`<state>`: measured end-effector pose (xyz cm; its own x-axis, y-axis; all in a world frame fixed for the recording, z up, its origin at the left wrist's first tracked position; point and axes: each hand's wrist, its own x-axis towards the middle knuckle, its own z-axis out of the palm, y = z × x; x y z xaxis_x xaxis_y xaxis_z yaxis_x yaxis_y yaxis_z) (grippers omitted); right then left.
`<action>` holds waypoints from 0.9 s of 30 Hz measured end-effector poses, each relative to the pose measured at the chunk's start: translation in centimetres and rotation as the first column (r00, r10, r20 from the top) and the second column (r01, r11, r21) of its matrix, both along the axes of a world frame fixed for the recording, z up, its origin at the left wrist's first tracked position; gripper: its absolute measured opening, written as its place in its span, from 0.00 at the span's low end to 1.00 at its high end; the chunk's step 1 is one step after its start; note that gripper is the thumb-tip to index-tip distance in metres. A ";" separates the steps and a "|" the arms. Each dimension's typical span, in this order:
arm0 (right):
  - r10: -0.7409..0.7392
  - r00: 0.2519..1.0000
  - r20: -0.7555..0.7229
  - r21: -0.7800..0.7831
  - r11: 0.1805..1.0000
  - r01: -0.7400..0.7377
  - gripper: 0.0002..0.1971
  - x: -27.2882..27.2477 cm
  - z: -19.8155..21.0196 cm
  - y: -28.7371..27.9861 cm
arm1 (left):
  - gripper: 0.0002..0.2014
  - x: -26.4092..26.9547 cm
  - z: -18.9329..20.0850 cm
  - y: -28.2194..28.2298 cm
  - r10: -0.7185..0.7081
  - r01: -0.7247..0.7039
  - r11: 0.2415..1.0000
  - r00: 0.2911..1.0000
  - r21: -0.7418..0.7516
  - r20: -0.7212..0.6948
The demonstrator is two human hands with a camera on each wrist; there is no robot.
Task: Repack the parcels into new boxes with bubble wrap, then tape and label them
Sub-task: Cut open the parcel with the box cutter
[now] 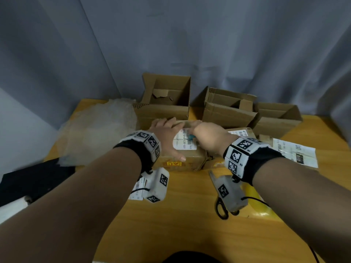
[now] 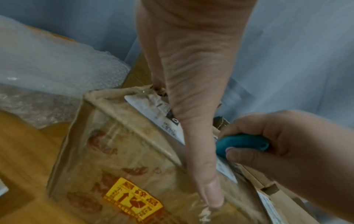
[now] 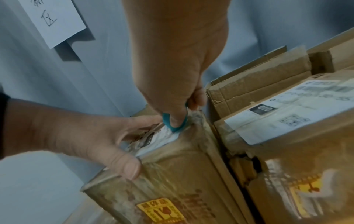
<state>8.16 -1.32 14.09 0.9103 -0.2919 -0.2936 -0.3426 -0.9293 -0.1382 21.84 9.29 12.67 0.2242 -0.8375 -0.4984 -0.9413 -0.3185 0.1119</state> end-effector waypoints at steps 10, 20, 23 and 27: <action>-0.028 0.998 0.062 -0.031 0.999 0.030 0.21 -2.4 -0.2 -1.3 | 0.59 -0.2 0.6 -0.1 0.040 -0.043 0.995 0.998 -0.087 -0.038; -0.186 0.982 -0.044 -0.002 0.983 0.186 0.16 -3.1 0.1 -3.8 | 0.59 0.3 -0.3 0.3 0.061 -0.074 0.989 0.993 -0.128 -0.100; -0.405 0.900 -0.162 0.061 0.906 0.419 0.20 -3.4 0.7 -4.3 | 0.59 0.6 -0.4 0.1 0.055 -0.068 0.991 0.993 -0.115 -0.109; -0.676 0.717 0.172 0.385 0.716 0.583 0.18 -4.3 -0.4 -3.3 | 0.59 0.5 -0.5 0.0 0.054 -0.066 0.989 0.994 -0.135 -0.094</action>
<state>3.87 -4.66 13.70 0.5945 -0.7727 -0.2222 -0.7342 -0.4091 -0.5418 22.36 9.33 12.17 0.2358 -0.8860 -0.3992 -0.9052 -0.3498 0.2416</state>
